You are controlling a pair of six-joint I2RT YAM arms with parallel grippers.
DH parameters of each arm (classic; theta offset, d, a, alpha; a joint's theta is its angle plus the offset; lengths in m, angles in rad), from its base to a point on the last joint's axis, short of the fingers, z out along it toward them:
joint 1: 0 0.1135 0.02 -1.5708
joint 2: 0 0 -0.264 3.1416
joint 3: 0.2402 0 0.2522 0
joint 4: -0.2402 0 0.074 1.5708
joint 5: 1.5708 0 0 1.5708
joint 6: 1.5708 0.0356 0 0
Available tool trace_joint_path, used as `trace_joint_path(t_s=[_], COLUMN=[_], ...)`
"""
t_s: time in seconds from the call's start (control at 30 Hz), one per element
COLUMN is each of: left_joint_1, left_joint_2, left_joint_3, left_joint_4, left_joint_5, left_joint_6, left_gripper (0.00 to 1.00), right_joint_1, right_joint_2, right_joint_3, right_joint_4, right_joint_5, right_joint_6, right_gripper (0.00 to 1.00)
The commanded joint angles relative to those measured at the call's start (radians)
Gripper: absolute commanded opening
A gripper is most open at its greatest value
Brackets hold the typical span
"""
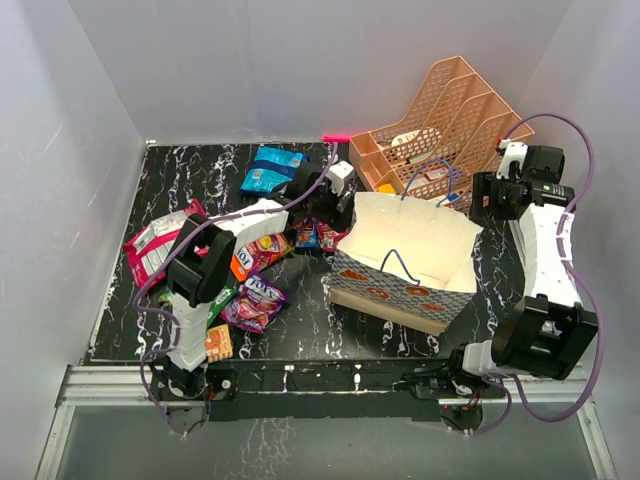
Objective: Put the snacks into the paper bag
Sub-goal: Move the paper bag to the center of the board.
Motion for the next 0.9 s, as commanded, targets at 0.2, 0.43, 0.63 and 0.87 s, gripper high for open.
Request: trace_joint_path(t_s=[0.2,0.43,0.63,0.87], left_joint_1=[0.000,0.035,0.091,0.149], left_joint_2=[-0.133,-0.272,-0.369,-0.489], left_joint_3=[0.190,0.187,0.163,0.063], left_joint_4=[-0.301,-0.456,-0.559,-0.567], left_joint_5=[-0.173,-0.296,-0.333,-0.340], left_joint_6=[0.158,0.213,0.216,0.195], left_gripper=[0.98,0.98,0.98,0.98], right_joint_1=[-0.001,-0.001,-0.001,0.002], right_joint_2=[-0.052,-0.083,-0.168,-0.229], right_joint_3=[0.321,0.470,0.456,0.277], right_joint_4=[-0.145,-0.335,-0.447,-0.466], right_joint_5=[0.009,-0.233,-0.327,-0.399], right_joint_6=[-0.159,-0.241,-0.342,-0.415], right_gripper=[0.78,0.81,0.83,0.84])
